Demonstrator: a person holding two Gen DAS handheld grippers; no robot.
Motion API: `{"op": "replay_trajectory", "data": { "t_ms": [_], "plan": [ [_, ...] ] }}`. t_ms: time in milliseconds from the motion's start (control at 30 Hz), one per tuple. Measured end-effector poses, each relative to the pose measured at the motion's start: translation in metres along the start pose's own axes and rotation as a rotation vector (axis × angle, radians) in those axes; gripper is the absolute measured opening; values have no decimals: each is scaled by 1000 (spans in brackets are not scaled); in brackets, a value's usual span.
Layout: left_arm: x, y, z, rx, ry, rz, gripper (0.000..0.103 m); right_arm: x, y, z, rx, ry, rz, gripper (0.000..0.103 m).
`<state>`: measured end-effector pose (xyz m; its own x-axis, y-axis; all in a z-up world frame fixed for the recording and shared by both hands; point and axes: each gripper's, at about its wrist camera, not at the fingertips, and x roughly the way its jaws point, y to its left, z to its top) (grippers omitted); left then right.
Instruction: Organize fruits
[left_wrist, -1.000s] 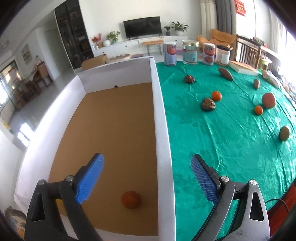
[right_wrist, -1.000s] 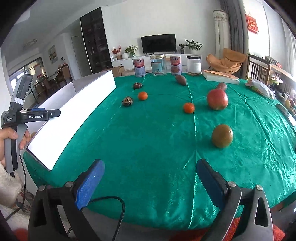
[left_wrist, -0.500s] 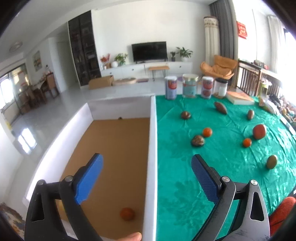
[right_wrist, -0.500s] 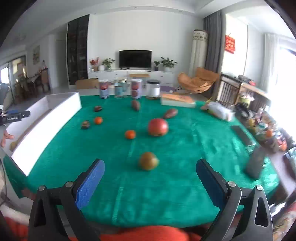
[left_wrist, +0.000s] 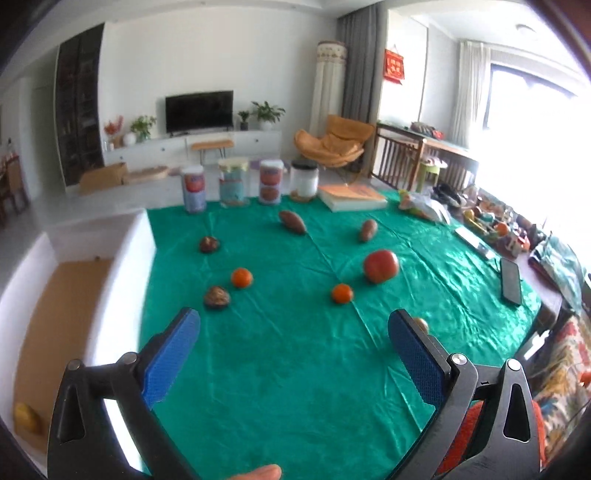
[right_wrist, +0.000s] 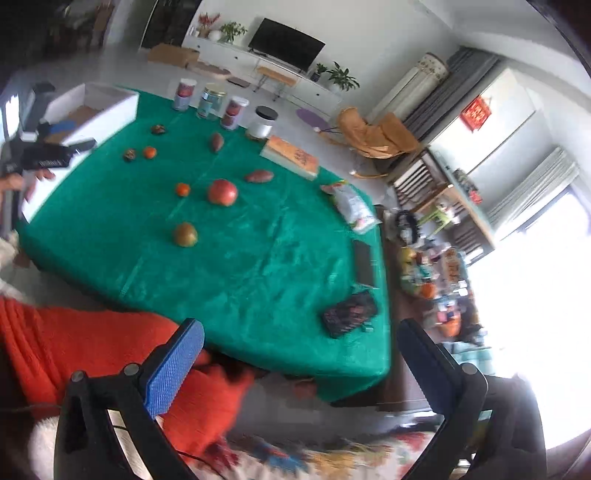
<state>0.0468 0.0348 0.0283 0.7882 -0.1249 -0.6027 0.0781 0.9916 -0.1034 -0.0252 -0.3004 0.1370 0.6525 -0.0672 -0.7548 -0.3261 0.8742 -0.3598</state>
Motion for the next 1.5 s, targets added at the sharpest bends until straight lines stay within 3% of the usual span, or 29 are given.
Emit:
{"op": "replay_trajectory", "data": {
  "t_ms": [133, 200, 300, 433, 567, 767, 933, 1500],
  "plan": [
    [52, -13, -30, 25, 109, 18, 102, 96, 46, -38, 314, -122, 164, 103],
    [78, -12, -45, 45, 171, 49, 101, 138, 65, -51, 488, -139, 225, 103],
    [99, -2, -58, 32, 193, 79, 101, 168, 88, -54, 672, -167, 308, 103],
    [118, 15, -66, -47, 171, 93, 101, 167, 109, -36, 592, -213, 239, 103],
    [140, 22, -74, -75, 208, 114, 101, 165, 113, -36, 575, -245, 180, 103],
    [148, 20, -76, -69, 256, 96, 102, 167, 98, -45, 645, -257, 188, 103],
    [155, 10, -77, -13, 287, 147, 102, 170, 98, -45, 648, -244, 191, 103],
    [155, 9, -76, -7, 288, 147, 103, 168, 97, -48, 655, -237, 188, 103]
  ]
}}
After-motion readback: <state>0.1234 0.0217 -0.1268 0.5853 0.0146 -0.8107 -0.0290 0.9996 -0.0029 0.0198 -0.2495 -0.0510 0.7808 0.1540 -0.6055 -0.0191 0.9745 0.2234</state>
